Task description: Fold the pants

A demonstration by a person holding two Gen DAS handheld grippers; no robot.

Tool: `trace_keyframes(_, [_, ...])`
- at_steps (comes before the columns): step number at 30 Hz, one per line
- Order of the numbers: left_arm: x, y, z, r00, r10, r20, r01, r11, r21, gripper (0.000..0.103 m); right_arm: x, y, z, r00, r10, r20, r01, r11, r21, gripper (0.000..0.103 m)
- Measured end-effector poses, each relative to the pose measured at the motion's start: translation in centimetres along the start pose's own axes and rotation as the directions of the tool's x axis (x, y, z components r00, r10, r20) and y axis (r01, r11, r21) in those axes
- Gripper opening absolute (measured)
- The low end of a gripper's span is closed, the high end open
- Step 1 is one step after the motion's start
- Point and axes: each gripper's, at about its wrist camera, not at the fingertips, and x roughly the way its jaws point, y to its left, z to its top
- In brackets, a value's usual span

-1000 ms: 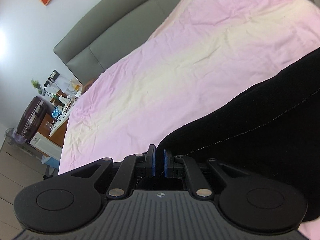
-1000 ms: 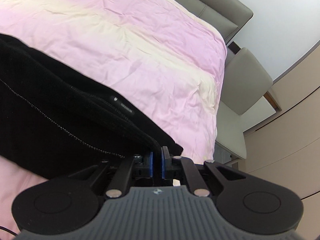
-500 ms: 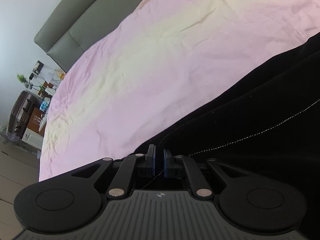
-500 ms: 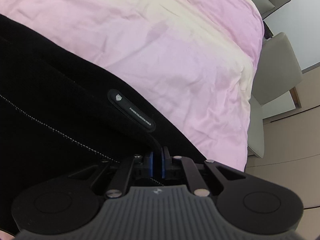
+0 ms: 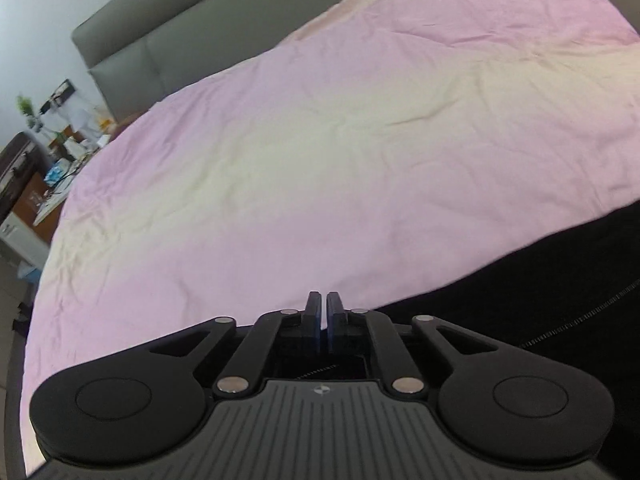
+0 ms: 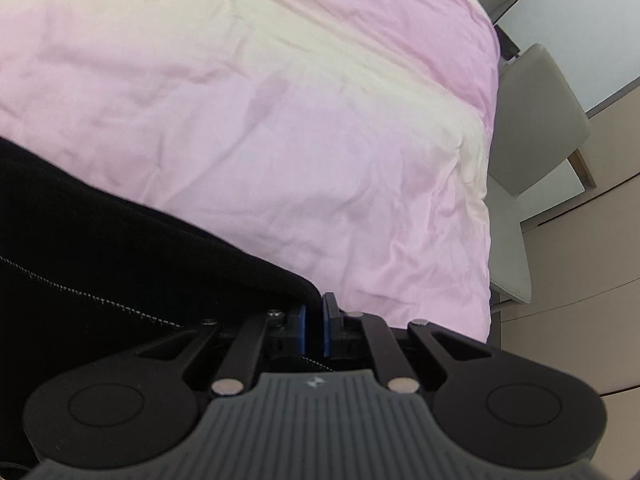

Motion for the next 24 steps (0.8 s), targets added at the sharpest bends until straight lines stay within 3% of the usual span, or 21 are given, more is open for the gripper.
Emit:
trace_keyframes(1, [0.0,0.0,-0.4,1.0,-0.004,-0.012,0.005,1.0,0.026,0.02,0.2,0.2,-0.2,1.0,-0.004,0.002,0.004,1.0,-0.014,0.001])
trace_keyframes(3, [0.1,1.2,-1.2,0.999,0.002,-0.04,-0.001,1.0,0.025,0.05,0.1,0.2,-0.4,1.0,-0.004,0.007,0.004,1.0,-0.019,0.001])
trace_keyframes(5, [0.7,3.5,-2.0,0.996,-0.015,-0.09,0.01,0.998,-0.059,0.062,-0.1,0.2,-0.5,1.0,-0.006,0.012,0.006,1.0,-0.028,0.002])
trace_keyframes(9, [1.0,7.5,-4.8,0.989,-0.024,-0.145,-0.004,0.982,-0.19,0.075,-0.6,0.2,-1.0,1.0,-0.013,0.017,0.013,0.999,-0.043,0.002])
trace_keyframes(14, [1.9,10.5,-8.4,0.98,-0.044,-0.192,-0.018,0.949,-0.314,0.078,-1.0,0.6,-1.1,0.999,-0.038,0.014,0.039,0.998,-0.056,0.002])
trace_keyframes(18, [2.4,12.6,-10.4,0.976,-0.143,-0.167,0.046,0.875,-0.483,0.083,-1.2,1.1,-1.1,0.998,-0.065,0.008,0.065,0.995,-0.079,0.002])
trace_keyframes(21, [3.2,13.1,-11.5,0.964,-0.215,-0.155,0.098,0.832,-0.546,0.083,-1.2,1.3,-1.1,0.997,-0.074,-0.001,0.074,0.994,-0.078,0.002])
trace_keyframes(22, [3.4,13.2,-11.6,0.962,-0.23,-0.148,0.11,0.821,-0.561,0.082,-1.2,1.4,-1.1,0.997,-0.078,-0.004,0.078,0.994,-0.079,0.002])
trace_keyframes(23, [3.6,13.4,-11.8,0.958,-0.252,-0.136,0.127,0.8,-0.586,0.071,-1.1,1.5,-1.1,0.996,-0.083,-0.008,0.082,0.993,-0.083,0.002])
trace_keyframes(24, [3.7,13.5,-11.9,0.957,-0.259,-0.128,0.131,0.783,-0.608,0.068,-1.1,1.7,-1.0,0.996,-0.091,-0.012,0.089,0.992,-0.09,0.002])
